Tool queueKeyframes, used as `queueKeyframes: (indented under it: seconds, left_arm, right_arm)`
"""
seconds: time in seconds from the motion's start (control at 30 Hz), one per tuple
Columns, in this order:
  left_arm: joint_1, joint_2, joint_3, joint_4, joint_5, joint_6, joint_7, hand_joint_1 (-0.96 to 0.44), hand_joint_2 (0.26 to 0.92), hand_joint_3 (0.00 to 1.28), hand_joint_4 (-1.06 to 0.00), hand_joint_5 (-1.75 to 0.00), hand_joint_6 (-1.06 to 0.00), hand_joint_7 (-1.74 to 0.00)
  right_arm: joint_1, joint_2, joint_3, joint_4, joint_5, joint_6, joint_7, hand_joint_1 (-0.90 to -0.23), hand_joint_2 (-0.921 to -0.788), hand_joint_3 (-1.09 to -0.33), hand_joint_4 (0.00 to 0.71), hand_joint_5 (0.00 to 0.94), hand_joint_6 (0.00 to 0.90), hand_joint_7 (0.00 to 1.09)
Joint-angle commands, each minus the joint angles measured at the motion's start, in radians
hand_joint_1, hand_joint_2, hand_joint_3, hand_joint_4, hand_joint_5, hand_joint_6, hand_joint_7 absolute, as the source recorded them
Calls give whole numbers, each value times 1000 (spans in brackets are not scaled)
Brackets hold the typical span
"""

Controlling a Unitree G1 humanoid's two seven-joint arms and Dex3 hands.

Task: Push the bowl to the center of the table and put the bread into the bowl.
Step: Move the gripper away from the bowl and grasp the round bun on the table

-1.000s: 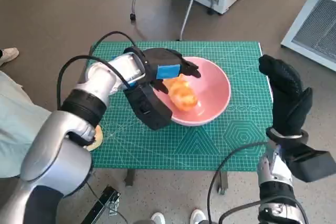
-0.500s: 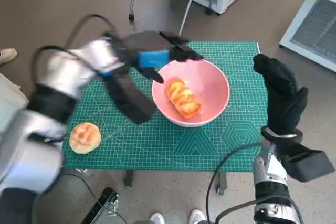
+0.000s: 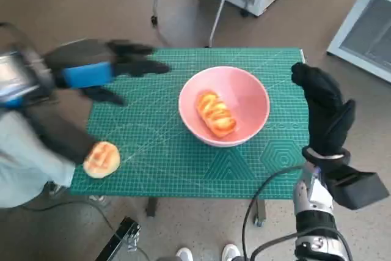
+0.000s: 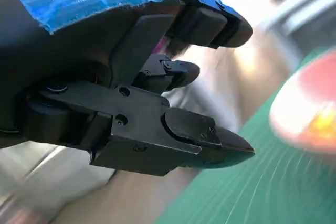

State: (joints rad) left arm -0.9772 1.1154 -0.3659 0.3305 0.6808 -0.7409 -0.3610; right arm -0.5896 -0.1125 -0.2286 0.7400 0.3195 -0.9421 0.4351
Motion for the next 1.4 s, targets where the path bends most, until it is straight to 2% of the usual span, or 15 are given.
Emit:
queueKeyframes:
  seconds: [0.03,0.17,0.23,0.3,0.37,0.5,0.73,0.93,1.13,1.4]
  left_arm:
    - [206,128,140,-222,-130,154,-186,73,897,31,-258,-6,-345,-154]
    - [364,181,244,-323,-184,243,-252,224,916,80,-252,-2,-354,-103]
    - [430,190,289,-354,-204,271,-269,248,913,83,-250,-1,-363,-77]
    - [487,193,330,-377,-225,290,-283,194,847,46,-245,-2,-368,-52]
    - [529,191,361,-400,-241,313,-301,146,815,27,-242,-1,-371,-42]
    - [588,185,393,-446,-236,360,-338,81,789,11,-233,-1,-376,-30]
    - [645,157,410,-477,-237,411,-367,67,787,7,-214,0,-383,-18]
    - [679,129,401,-473,-206,407,-342,82,789,6,-215,-1,-392,-16]
    - [692,100,372,-397,-155,320,-266,83,787,3,-229,-6,-407,-16]
    - [646,55,283,-294,-60,221,-198,13,773,0,-243,-6,-420,-12]
  right_arm:
    - [12,13,14,-13,1,31,6,-694,-921,-758,424,0,265,490]
    - [13,15,18,-26,14,54,14,-694,-921,-762,420,3,237,537]
    - [11,15,19,-30,19,65,17,-693,-921,-757,419,3,231,546]
    - [9,16,20,-36,20,75,18,-689,-921,-753,419,3,226,555]
    - [9,14,21,-42,20,81,17,-688,-921,-750,418,2,211,581]
    - [4,11,19,-37,10,79,13,-686,-921,-748,418,2,203,608]
    - [-2,8,17,-32,29,100,34,-679,-921,-741,423,4,208,630]
    - [1,0,13,-31,30,100,47,-671,-921,-736,425,4,211,638]
    - [-7,-14,7,-11,27,93,57,-669,-921,-733,427,5,208,635]
    - [0,-14,2,-36,44,119,67,-697,-921,-728,428,4,204,632]
